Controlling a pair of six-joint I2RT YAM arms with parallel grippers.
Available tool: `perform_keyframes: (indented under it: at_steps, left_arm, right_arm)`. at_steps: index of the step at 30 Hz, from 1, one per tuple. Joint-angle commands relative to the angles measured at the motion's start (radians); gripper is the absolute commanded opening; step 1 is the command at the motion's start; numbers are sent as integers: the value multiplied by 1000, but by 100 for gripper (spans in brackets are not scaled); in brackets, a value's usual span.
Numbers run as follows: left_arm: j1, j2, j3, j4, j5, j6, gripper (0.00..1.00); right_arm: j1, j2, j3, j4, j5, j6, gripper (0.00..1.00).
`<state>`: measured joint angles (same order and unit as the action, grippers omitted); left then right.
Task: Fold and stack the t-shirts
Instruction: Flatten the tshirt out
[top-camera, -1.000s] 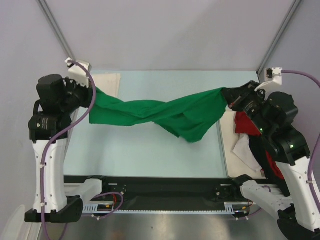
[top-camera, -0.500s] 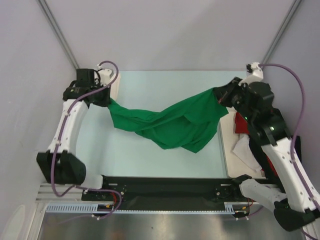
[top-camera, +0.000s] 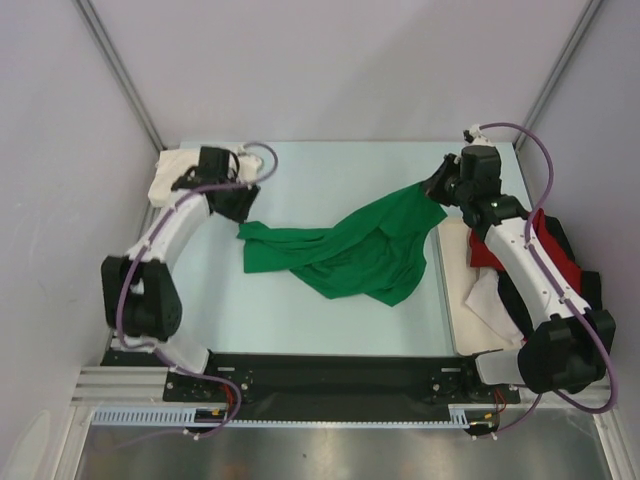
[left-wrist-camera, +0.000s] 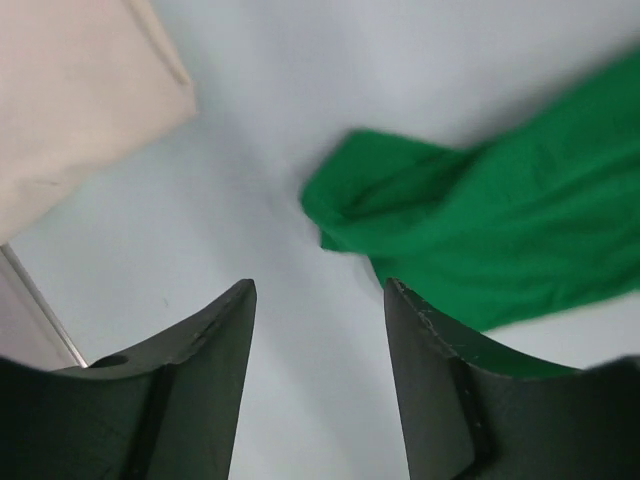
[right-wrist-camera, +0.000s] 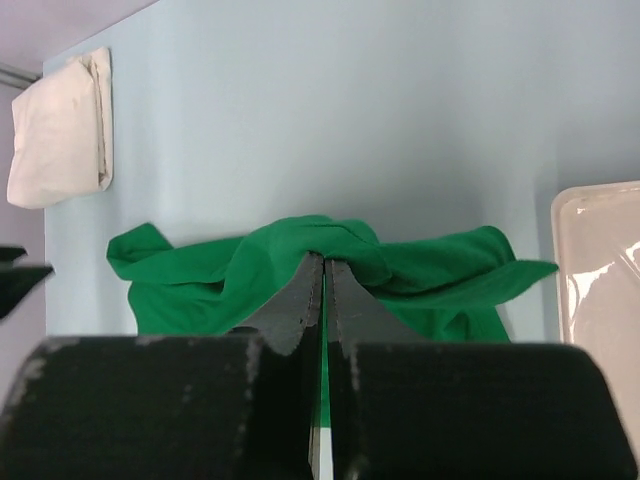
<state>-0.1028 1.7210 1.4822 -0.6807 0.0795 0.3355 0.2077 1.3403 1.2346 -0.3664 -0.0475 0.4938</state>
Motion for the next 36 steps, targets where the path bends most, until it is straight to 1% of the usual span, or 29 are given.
perform_keyframes:
  at_steps: [1,2,4,5,6,8,11,15,18,20,22,23,25,27,28,31,34,35,36]
  left_arm:
    - [-145,-250,-248,65,-12,238,58]
    - [-168,-279,-361,70,-41,311,58]
    - [-208,-311,-440,53,-50,361,59]
    - [-213,-311,-494,52,-53,390,62]
    - [-216,-308,-514,55,-63,399,64]
    - [-218,-281,-545,76,-76,416,68]
    - [-218,-226,-539,102,-76,415,70]
    - [-219,-143,-525,121,-76,410,70]
    - [-218,-95,-525,168,-130,399,67]
    - [-218,-77,-520,182,-133,395,61]
    - [-218,-51,-516,185,-136,392,57]
    - [-218,-41,-514,187,-139,390,50]
    - [-218,-21,-510,181,-136,392,40]
    - [-218,-17,-501,171,-115,384,18]
    - [-218,-17,-497,171,-110,379,2]
    - [-218,-40,-478,161,-109,341,0]
    - [-204,-144,-427,121,-139,275,0]
    - [-196,-231,-406,69,-136,261,0]
    - [-175,-274,-380,31,-110,246,0]
  right_arm:
    - [-13,-32,-36,84,-45,-24,0]
    - [-17,-35,-44,84,-52,-24,0]
    - [-25,-47,-67,84,-57,-26,0]
    - [-28,-52,-72,84,-60,-26,0]
    - [-31,-56,-79,86,-60,-27,0]
    - [-34,-72,-92,86,-57,-27,0]
    - [-37,-85,-96,83,-54,-27,0]
    - [-36,-98,-103,73,-48,-31,0]
    - [-37,-105,-107,70,-46,-35,0]
    - [-40,-110,-109,72,-48,-37,0]
    - [-39,-115,-110,69,-46,-37,0]
    - [-42,-115,-110,69,-46,-38,0]
    - [-47,-122,-110,69,-45,-40,0]
    - [-47,-127,-110,67,-45,-40,0]
    - [-50,-130,-110,67,-46,-40,0]
    - [-54,-145,-100,54,-51,-38,0]
    - [-62,-191,-57,-4,-57,-49,0]
    - [-62,-210,-41,-23,-55,-54,0]
    - [-62,-228,-8,-61,-55,-61,0]
